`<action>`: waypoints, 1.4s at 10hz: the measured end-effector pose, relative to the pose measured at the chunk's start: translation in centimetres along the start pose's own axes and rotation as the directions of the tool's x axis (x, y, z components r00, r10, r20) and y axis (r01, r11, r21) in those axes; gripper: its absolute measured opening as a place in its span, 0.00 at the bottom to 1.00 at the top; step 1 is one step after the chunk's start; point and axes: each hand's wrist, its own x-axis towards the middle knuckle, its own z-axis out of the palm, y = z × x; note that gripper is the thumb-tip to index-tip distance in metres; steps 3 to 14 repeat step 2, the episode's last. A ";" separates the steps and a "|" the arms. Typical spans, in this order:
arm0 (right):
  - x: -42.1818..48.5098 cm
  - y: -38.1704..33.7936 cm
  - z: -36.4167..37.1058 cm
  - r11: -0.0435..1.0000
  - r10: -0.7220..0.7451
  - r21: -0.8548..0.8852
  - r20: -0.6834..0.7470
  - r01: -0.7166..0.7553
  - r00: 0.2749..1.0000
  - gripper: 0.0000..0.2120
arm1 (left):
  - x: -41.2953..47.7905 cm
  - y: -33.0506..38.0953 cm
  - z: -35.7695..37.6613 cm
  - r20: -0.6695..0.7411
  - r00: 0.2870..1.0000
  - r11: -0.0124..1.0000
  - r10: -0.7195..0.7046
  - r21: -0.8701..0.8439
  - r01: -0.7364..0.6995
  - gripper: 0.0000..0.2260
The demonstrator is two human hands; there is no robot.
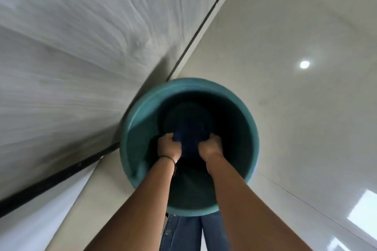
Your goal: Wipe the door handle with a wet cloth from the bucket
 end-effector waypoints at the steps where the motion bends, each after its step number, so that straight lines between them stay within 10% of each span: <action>1: 3.3 0.1 1.5 0.999 0.029 -0.015 -0.008 -0.029 1.000 0.22 | 2.4 -0.3 1.4 -0.047 0.995 0.996 -0.087 -0.037 0.085 0.19; 14: 4.8 0.6 1.9 0.992 0.079 -0.098 -0.045 -0.083 0.996 0.22 | 3.4 -0.7 2.2 -0.090 0.990 0.993 -0.111 -0.041 0.108 0.20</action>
